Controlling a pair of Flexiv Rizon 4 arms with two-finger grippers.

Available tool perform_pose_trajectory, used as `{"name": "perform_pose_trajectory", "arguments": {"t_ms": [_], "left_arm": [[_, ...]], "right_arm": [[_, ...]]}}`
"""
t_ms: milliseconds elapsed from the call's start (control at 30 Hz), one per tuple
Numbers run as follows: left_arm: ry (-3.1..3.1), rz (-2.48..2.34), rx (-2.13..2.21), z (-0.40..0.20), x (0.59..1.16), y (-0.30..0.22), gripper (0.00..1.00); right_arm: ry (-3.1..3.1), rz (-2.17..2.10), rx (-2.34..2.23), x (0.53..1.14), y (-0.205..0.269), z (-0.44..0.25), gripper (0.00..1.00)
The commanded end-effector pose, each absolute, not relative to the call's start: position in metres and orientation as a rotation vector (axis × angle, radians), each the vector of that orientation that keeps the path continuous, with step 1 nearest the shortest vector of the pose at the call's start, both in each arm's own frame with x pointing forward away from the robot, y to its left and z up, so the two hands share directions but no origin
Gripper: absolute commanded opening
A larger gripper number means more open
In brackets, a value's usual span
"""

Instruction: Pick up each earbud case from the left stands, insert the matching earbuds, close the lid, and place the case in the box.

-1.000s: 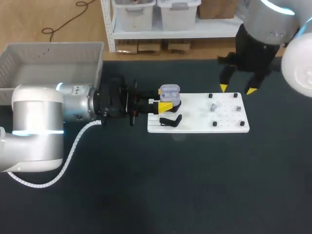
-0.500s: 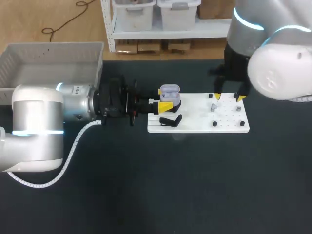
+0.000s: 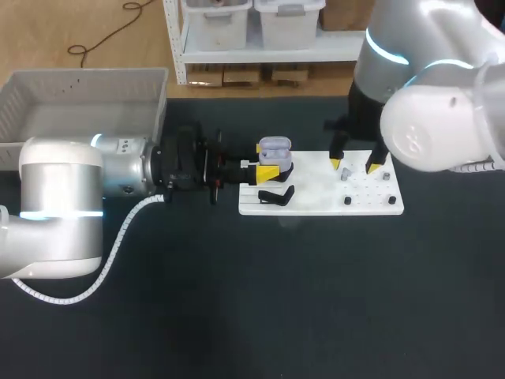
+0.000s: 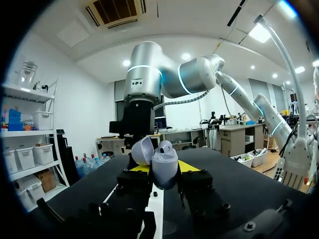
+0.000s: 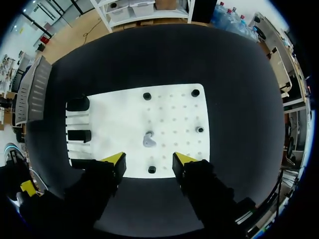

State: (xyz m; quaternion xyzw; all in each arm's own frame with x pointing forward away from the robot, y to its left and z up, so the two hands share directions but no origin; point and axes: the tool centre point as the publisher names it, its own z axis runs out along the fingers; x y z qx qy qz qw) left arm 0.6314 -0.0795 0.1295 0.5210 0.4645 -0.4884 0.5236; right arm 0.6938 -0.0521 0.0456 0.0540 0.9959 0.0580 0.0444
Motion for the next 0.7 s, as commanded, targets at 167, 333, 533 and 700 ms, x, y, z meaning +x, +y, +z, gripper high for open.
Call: {"name": "perform_pose_trajectory", "arguments": {"t_ms": [167, 333, 533, 700], "left_arm": [[1.112, -1.165, 1.244, 0.129, 0.63, -0.08, 0.0], [1.112, -1.165, 1.244, 0.129, 0.63, -0.08, 0.0], [1.112, -1.165, 1.244, 0.129, 0.63, -0.08, 0.0], [1.112, -1.165, 1.244, 0.129, 0.63, -0.08, 0.0]], "right_arm": [[3.063, 0.259, 0.134, 0.699, -0.052, 0.036, 0.58], [3.062, 0.29, 0.115, 0.7, -0.05, 0.032, 0.5], [3.059, 0.306, 0.11, 0.703, -0.051, 0.028, 0.46], [3.058, 0.315, 0.105, 0.706, -0.052, 0.025, 0.46]]}}
